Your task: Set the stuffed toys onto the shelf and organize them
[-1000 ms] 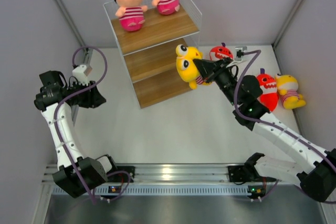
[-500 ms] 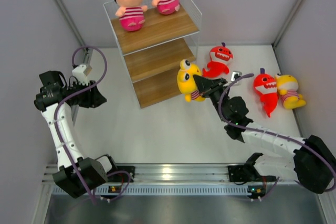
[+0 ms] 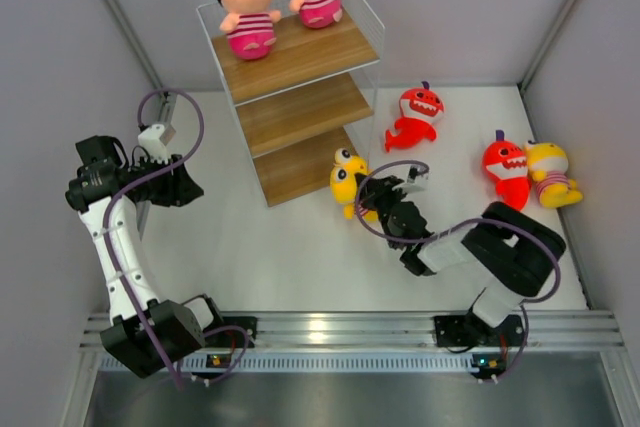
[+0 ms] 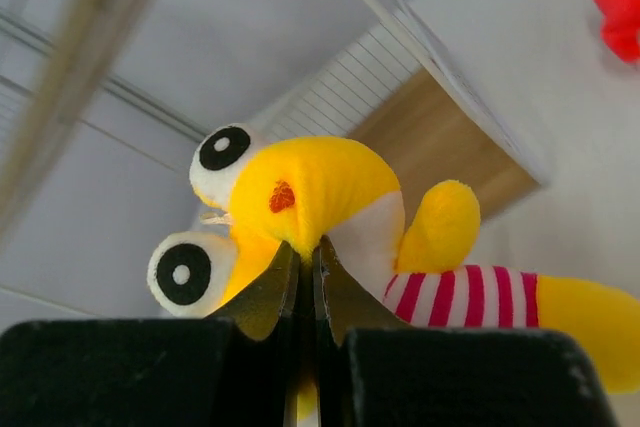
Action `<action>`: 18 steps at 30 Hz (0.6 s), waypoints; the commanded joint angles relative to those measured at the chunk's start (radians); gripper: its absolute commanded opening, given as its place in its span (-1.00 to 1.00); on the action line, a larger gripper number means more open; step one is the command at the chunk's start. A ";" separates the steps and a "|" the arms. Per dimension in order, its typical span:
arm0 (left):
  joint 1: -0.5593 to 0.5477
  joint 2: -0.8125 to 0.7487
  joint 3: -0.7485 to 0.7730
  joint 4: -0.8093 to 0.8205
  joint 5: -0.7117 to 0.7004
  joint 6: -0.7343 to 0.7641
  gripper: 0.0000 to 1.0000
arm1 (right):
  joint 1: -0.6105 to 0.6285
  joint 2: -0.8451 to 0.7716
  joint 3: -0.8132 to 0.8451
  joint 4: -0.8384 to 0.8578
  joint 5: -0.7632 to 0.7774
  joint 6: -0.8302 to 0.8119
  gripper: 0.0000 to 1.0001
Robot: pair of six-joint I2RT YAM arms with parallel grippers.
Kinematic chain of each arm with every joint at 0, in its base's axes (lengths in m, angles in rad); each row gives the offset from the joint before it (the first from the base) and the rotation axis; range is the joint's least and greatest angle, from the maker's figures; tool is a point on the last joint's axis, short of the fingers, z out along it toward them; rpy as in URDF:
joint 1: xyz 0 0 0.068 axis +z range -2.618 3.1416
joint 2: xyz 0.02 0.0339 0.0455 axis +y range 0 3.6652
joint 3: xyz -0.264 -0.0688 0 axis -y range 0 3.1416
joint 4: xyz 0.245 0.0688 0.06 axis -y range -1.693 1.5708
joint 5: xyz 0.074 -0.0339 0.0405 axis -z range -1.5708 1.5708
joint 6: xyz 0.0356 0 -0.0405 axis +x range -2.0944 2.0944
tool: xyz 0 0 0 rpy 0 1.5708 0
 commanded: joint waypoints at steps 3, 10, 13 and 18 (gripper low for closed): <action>0.005 -0.023 0.000 0.026 0.002 0.001 -0.04 | 0.039 0.166 0.098 0.450 0.088 -0.020 -1.00; 0.005 -0.026 0.000 0.025 -0.007 0.001 -0.04 | 0.054 0.233 0.193 0.449 0.065 -0.043 -1.00; 0.005 -0.026 0.008 0.014 0.002 -0.002 -0.04 | 0.076 0.200 0.172 0.449 0.071 -0.076 -1.00; 0.002 -0.035 0.020 -0.024 0.180 -0.010 0.02 | 0.146 0.117 0.128 0.413 0.116 -0.145 -1.00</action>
